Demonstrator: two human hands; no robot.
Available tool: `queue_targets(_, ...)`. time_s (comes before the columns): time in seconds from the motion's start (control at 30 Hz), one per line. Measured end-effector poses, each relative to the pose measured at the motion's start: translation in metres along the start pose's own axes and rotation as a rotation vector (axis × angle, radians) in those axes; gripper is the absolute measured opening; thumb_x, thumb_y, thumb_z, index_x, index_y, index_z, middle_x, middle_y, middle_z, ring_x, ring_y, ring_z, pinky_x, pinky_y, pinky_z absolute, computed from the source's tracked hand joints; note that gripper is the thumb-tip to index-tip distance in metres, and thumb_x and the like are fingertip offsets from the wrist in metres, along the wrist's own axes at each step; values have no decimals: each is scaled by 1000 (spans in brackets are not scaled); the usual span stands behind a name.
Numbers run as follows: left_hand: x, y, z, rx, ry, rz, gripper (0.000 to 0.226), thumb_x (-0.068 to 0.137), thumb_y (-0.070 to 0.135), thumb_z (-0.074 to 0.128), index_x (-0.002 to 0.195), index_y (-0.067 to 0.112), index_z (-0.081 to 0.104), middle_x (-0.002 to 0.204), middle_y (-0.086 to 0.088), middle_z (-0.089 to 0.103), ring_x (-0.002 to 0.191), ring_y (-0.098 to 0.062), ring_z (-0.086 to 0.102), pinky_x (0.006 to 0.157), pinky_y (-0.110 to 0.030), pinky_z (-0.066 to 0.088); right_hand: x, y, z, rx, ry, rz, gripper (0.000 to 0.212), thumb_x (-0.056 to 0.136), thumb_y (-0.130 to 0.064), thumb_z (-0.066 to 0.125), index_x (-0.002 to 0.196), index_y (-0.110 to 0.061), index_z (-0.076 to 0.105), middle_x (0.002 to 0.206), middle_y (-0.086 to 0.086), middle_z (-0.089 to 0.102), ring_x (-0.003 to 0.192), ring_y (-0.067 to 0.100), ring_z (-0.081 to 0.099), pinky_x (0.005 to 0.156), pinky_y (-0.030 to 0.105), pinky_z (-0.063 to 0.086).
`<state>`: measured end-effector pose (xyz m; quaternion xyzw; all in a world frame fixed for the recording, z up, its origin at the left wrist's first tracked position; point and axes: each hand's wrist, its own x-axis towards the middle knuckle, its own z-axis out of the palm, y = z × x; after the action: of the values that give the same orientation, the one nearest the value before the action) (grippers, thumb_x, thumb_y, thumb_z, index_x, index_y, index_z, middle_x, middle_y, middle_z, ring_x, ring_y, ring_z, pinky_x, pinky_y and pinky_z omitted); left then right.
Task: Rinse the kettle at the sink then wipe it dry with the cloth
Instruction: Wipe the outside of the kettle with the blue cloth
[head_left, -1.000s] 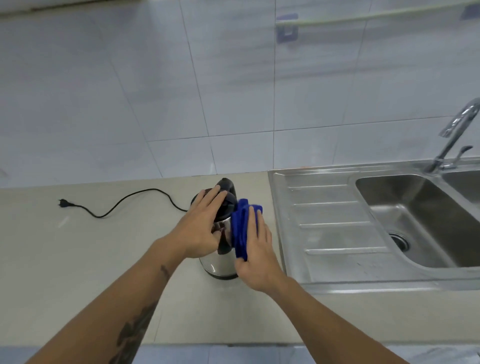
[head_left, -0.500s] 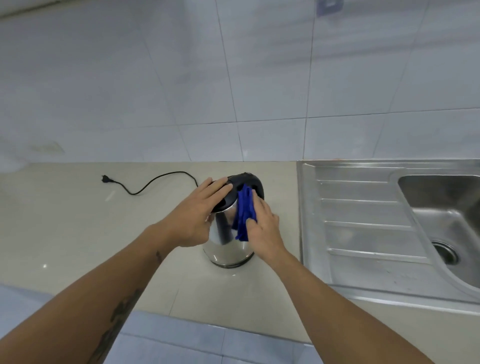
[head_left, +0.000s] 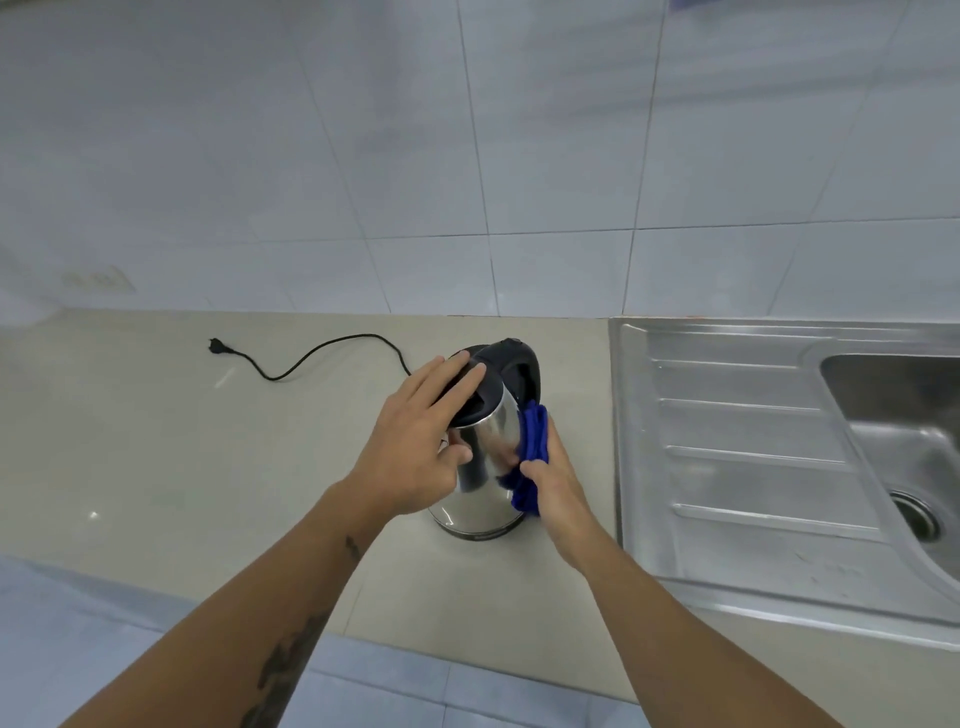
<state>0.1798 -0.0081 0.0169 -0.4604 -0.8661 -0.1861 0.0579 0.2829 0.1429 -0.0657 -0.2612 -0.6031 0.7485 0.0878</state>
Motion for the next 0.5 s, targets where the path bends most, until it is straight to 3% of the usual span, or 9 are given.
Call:
queue_targets(0.07, 0, 2, 0, 19, 3, 22, 86, 78, 25, 63, 156, 27, 27, 165, 6, 20, 152, -21, 12, 122, -41, 22, -1, -5, 5, -52, 17, -52, 80, 82, -7, 50, 149, -49, 39, 133, 3, 63, 109, 29, 70, 75, 33, 58)
queue_targets(0.17, 1, 3, 1, 40, -2, 64, 81, 82, 24, 62, 155, 29, 28, 165, 2, 16, 152, -22, 6, 120, -28, 12, 2, -18, 19, -243, 97, -283, 91, 77, -6, 49, 156, -48, 28, 150, -6, 46, 130, 28, 54, 98, 49, 57)
queue_targets(0.23, 1, 0, 2, 31, 0, 68, 80, 84, 25, 61, 155, 32, 26, 166, 4, 14, 152, -20, 4, 116, -24, 10, -1, -19, 24, -400, 114, -387, 94, 81, -3, 46, 159, -49, 19, 160, -8, 36, 138, 27, 45, 106, 52, 51)
queue_targets(0.27, 1, -1, 2, 15, 4, 59, 81, 84, 25, 62, 156, 33, 25, 166, 7, 13, 153, -18, 3, 115, -23, 12, -3, -15, 22, -419, 126, -390, 95, 82, 0, 46, 158, -52, 19, 160, -7, 36, 136, 27, 48, 102, 50, 54)
queue_targets(0.33, 0, -4, 3, -35, 24, 41, 82, 83, 25, 64, 155, 32, 26, 165, 11, 14, 153, -16, 5, 115, -24, 16, -8, -9, 12, -355, 125, -258, 94, 86, 9, 43, 149, -60, 28, 150, -2, 47, 115, 23, 66, 79, 39, 62)
queue_targets(0.4, 1, -7, 3, -63, 37, 52, 82, 82, 26, 66, 155, 30, 29, 165, 12, 17, 153, -15, 8, 117, -28, 19, -10, -8, 4, -319, 82, -109, 91, 89, 16, 39, 148, -52, 34, 134, 1, 60, 93, 18, 74, 67, 35, 60)
queue_targets(0.5, 3, -13, 3, -86, 39, 79, 81, 79, 28, 65, 154, 29, 33, 164, 11, 22, 152, -17, 13, 118, -30, 20, -4, -20, 9, -321, 108, -168, 90, 85, 20, 39, 152, -41, 40, 133, 3, 61, 96, 19, 70, 60, 24, 57)
